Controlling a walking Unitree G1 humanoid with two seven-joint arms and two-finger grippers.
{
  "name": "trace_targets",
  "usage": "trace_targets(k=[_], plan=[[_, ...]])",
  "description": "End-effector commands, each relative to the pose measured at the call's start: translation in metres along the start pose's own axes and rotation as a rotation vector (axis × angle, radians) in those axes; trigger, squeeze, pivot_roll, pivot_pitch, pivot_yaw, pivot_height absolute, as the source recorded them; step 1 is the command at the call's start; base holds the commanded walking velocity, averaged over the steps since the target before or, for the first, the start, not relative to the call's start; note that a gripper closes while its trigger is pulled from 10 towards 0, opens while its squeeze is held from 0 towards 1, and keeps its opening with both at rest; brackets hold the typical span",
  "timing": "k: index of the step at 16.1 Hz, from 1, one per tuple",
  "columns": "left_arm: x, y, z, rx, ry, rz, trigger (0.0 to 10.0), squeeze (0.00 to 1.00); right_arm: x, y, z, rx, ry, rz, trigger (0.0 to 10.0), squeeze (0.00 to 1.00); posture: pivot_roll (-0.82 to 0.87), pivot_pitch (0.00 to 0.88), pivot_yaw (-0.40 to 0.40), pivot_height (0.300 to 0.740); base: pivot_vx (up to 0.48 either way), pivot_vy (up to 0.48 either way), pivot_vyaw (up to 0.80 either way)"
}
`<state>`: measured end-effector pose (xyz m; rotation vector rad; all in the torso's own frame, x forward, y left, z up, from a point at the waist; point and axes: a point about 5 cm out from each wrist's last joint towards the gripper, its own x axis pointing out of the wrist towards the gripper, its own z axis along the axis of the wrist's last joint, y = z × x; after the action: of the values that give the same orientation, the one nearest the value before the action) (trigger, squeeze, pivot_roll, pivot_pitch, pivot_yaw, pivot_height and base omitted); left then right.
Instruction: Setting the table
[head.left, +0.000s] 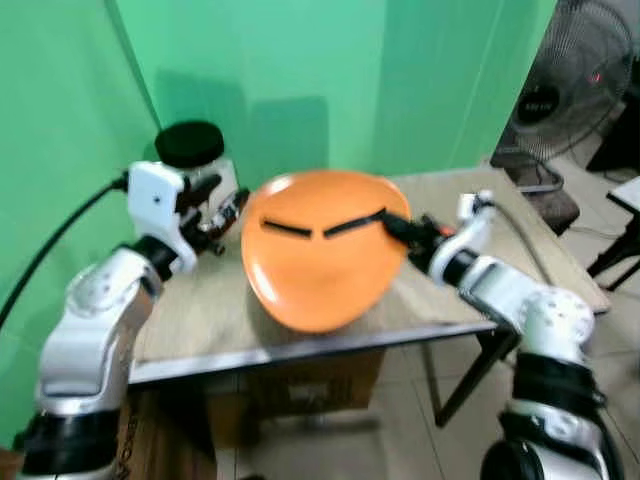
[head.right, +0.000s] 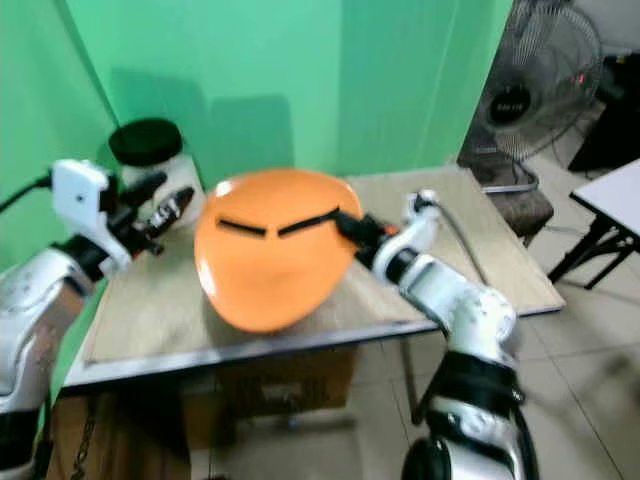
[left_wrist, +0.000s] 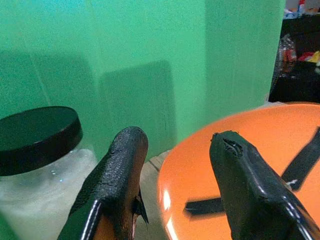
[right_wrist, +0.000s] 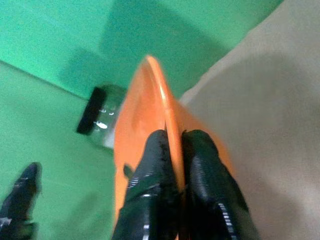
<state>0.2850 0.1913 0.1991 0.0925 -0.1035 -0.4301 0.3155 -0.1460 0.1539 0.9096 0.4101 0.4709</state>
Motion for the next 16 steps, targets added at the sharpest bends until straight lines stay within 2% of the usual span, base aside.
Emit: trace_targets(k=[1, 2, 3, 6, 11, 12, 13, 14, 16], plan=[[-0.006, 0.000, 0.004, 0.010, 0.006, 0.017, 10.0, 0.00, -0.006, 0.012, 0.009, -0.033, -0.067, 0.052, 0.0, 0.00, -0.08, 0.000, 0.055, 0.740, 0.000, 0.000, 0.00], [-0.013, -0.005, -0.001, -0.004, 0.036, 0.039, 10.0, 0.00, -0.013, 0.014, 0.014, -0.075, -0.121, 0.039, 0.0, 0.00, -0.08, 0.000, 0.064, 0.740, 0.000, 0.000, 0.00], [-0.014, -0.006, -0.003, -0.006, 0.043, 0.045, 10.0, 0.00, -0.014, 0.014, 0.013, -0.077, -0.128, 0.039, 0.0, 0.00, -0.08, 0.000, 0.064, 0.740, 0.000, 0.000, 0.00], [-0.013, -0.009, -0.009, -0.009, 0.067, 0.090, 10.0, 0.00, -0.008, 0.018, 0.012, 0.009, -0.185, 0.046, 0.0, 0.00, -0.07, 0.000, 0.074, 0.740, 0.000, 0.000, 0.00], [-0.015, -0.006, -0.006, 0.006, 0.073, 0.151, 10.0, 0.00, -0.006, 0.029, 0.025, 0.076, -0.298, 0.082, 0.0, 0.00, -0.06, 0.000, 0.079, 0.740, 0.000, 0.000, 0.00], [-0.016, -0.004, -0.005, 0.015, 0.072, 0.178, 10.0, 0.00, -0.008, 0.031, 0.033, 0.100, -0.357, 0.083, 2.3, 0.00, -0.05, 0.000, 0.081, 0.740, 0.000, 0.000, 0.00], [-0.017, -0.004, -0.005, 0.022, 0.073, 0.191, 10.0, 0.00, -0.010, 0.031, 0.036, 0.109, -0.383, 0.081, 3.4, 0.00, -0.05, 0.000, 0.081, 0.740, 0.000, 0.000, 0.00], [-0.019, -0.001, -0.005, 0.032, 0.074, 0.226, 10.0, 0.00, -0.013, 0.031, 0.042, 0.065, -0.408, 0.060, 10.0, 0.00, -0.05, 0.000, 0.081, 0.740, 0.000, 0.000, 0.00], [-0.022, 0.001, -0.006, 0.053, 0.080, 0.278, 10.0, 0.00, -0.020, 0.034, 0.047, -0.088, -0.434, 0.005, 10.0, 0.00, -0.04, 0.000, 0.080, 0.740, 0.000, 0.000, 0.00]])
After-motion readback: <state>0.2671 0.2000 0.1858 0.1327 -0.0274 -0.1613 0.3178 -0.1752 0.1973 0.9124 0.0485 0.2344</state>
